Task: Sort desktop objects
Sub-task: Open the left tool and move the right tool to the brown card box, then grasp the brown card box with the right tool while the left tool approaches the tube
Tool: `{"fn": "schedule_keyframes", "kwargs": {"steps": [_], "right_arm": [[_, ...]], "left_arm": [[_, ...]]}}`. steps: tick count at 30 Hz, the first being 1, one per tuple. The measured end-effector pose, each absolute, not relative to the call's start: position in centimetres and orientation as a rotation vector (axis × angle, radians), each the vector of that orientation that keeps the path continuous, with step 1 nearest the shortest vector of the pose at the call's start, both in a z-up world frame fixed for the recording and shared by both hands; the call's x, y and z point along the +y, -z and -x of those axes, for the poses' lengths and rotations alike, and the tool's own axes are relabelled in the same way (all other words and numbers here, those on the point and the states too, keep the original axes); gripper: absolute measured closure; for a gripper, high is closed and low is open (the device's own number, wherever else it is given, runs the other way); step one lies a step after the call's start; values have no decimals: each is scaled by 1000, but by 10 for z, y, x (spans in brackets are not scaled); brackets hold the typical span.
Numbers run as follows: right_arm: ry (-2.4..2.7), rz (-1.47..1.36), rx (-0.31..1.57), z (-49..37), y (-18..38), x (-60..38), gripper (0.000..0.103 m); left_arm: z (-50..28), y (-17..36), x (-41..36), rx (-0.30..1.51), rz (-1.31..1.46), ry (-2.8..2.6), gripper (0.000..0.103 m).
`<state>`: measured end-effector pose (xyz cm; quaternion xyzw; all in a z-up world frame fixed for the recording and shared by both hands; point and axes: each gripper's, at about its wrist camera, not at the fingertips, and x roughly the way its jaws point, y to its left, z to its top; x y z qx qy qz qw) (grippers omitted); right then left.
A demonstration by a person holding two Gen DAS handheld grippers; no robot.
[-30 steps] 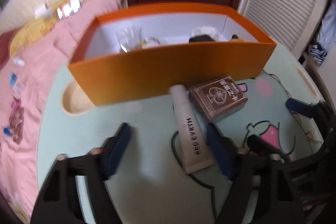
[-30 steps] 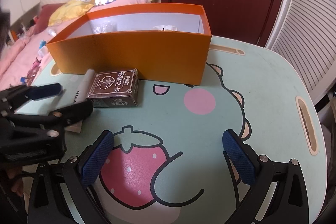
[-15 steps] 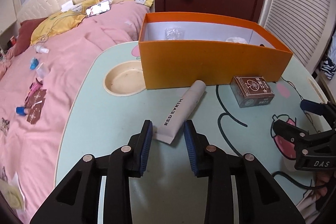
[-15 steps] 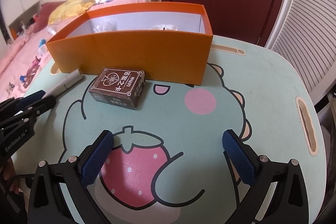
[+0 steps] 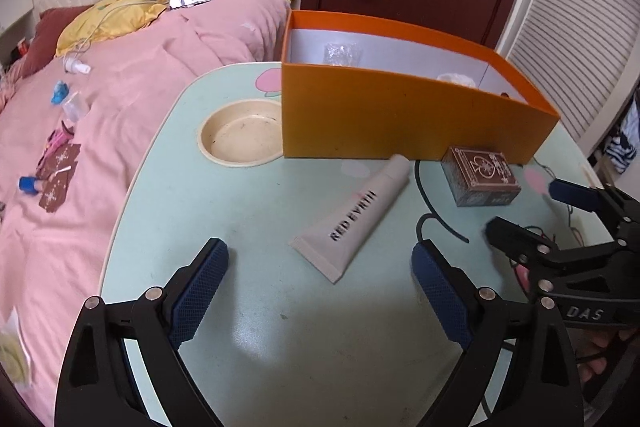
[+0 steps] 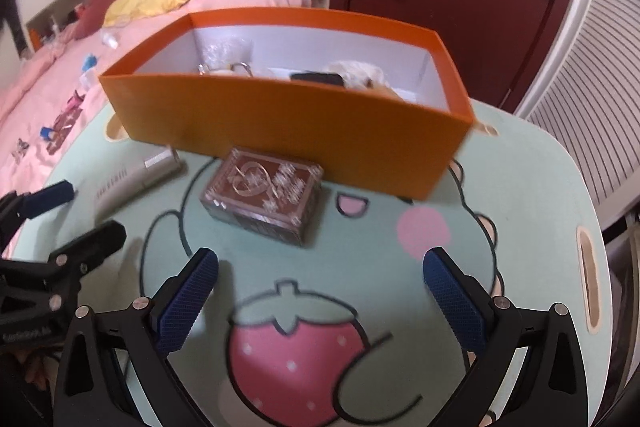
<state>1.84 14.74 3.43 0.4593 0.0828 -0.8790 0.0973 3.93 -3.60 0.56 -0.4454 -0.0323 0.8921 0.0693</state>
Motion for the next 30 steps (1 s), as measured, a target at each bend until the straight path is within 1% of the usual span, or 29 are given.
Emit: {"fn": "schedule_keyframes", "kwargs": {"steps": [5, 11, 14, 15, 16, 18, 20, 26, 30], "right_arm": [[2597, -1341, 244, -6, -37, 133, 0], [2581, -1369, 170, 5, -32, 122, 0], [2570, -1409, 133, 9, -24, 118, 0], [2583, -1399, 149, 8, -24, 117, 0], [2585, -1396, 159, 7, -24, 116, 4], [2594, -1338, 168, 2, -29, 115, 44], [2577, -1311, 194, -2, -29, 116, 45], [2578, -1277, 193, -17, -27, 142, 45], [2594, -1250, 182, -23, -26, 161, 44]], "left_arm": [[-41, -8, -38, -123, 1328, -2679, 10], [-49, -24, -56, -263, 1195, -2730, 10], [-48, -25, -61, -289, 1182, -2743, 10], [-47, -25, -61, -288, 1181, -2745, 10], [-47, -26, -62, -285, 1180, -2747, 10], [-46, -25, -61, -275, 1180, -2746, 10], [-46, -25, -60, -261, 1175, -2742, 10], [-43, -28, -55, -202, 1149, -2723, 10], [-33, -25, -54, -176, 1192, -2659, 10]]}}
